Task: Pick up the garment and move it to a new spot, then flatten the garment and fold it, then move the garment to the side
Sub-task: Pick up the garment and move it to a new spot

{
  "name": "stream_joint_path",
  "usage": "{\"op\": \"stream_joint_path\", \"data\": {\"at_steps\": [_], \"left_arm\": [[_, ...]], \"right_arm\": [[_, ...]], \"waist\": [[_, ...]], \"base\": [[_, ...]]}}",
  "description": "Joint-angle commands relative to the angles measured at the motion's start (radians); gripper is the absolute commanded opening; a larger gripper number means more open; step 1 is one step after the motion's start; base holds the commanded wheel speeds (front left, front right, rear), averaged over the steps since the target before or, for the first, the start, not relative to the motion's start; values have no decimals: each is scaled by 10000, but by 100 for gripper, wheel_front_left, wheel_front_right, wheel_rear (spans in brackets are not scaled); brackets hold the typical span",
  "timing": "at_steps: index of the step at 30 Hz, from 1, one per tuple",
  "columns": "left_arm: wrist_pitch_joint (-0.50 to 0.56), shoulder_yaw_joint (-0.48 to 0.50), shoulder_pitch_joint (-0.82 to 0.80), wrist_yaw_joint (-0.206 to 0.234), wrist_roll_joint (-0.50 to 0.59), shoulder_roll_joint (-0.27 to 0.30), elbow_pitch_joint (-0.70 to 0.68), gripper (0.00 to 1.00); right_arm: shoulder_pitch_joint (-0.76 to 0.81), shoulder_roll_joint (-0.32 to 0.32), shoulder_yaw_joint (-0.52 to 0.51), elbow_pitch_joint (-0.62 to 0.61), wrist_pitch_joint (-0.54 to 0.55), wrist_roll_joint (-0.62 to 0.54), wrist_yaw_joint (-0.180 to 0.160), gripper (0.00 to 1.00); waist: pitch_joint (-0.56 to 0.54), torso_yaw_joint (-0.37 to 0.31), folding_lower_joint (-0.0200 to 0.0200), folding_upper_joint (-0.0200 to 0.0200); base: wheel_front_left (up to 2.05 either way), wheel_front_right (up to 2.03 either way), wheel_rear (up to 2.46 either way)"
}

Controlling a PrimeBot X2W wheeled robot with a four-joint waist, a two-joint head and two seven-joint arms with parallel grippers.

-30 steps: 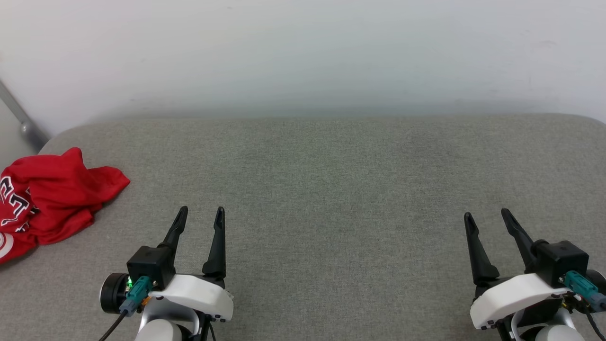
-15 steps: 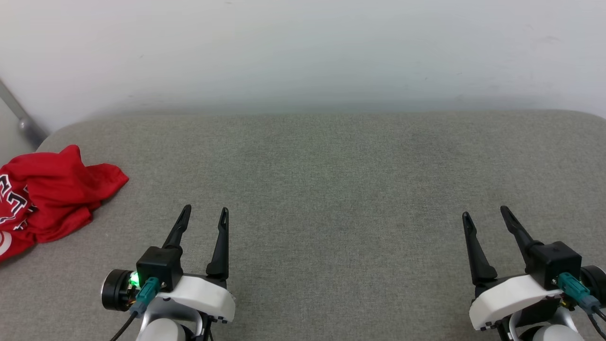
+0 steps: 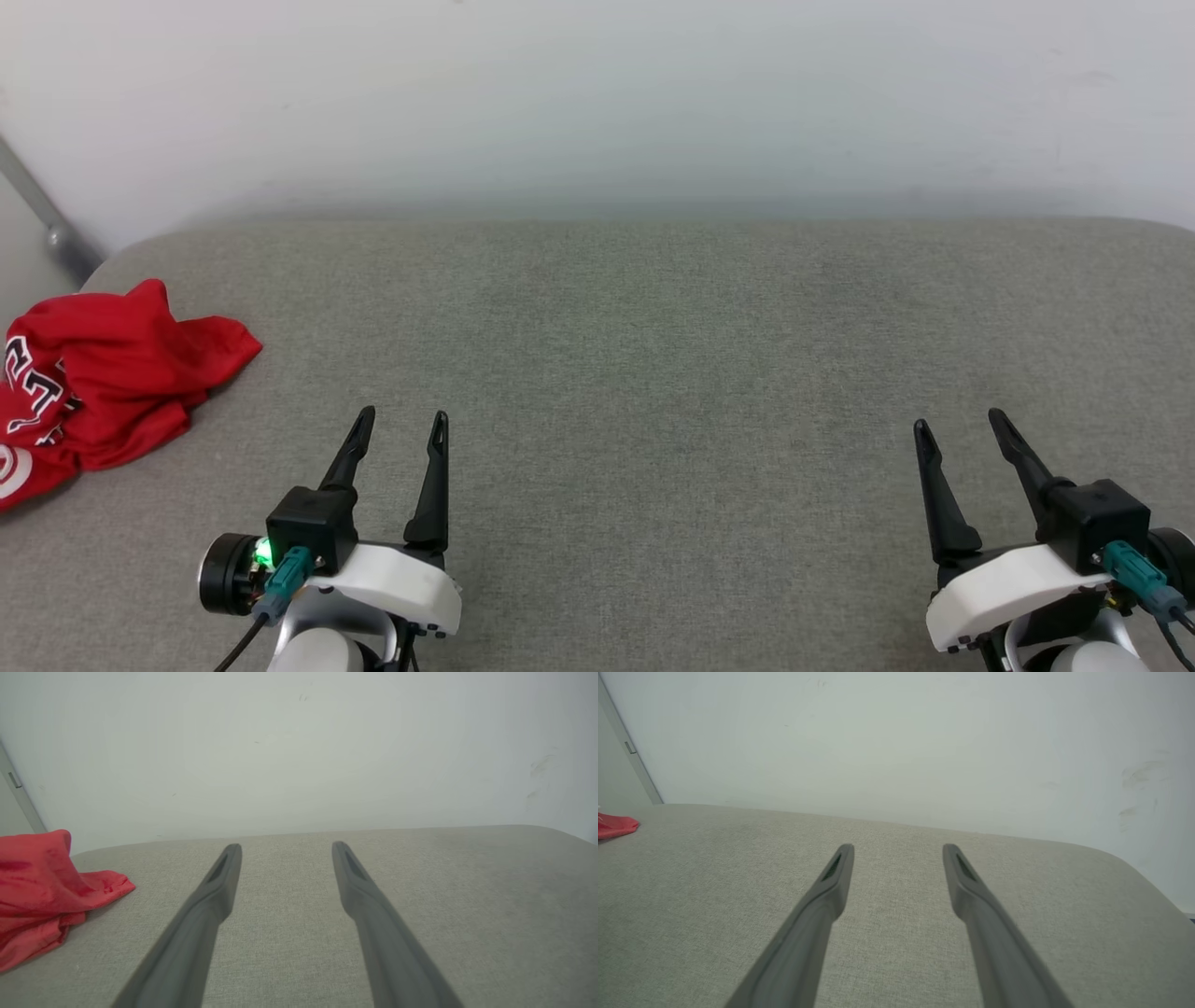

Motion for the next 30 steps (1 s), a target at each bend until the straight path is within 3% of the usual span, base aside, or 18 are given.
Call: {"op": "stream_joint_path", "data": {"at_steps": [1, 6, 23, 30], "left_arm": [[-47, 19, -69, -7, -20, -7, 32, 100], [-47, 95, -206, 59, -108, -26, 122, 100], [-36, 900, -240, 331, -247, 33, 332, 100], [-36, 1252, 42, 451, -268, 10, 191, 100]], "right_arm": [[-51, 29, 2, 25, -68, 40, -3, 100], [-90, 30, 46, 0, -96, 72, -3, 100], [-263, 21, 741, -407, 196, 67, -5, 100], [-332, 19, 1013, -414, 250, 193, -5, 100]], "waist": [[7, 47, 0, -1], [48, 562, 0, -1], [160, 4076, 0, -1], [151, 4960, 0, -1]], "base": [[0, 0, 0], [0, 0, 0], [0, 0, 0], [0, 0, 0]]}}
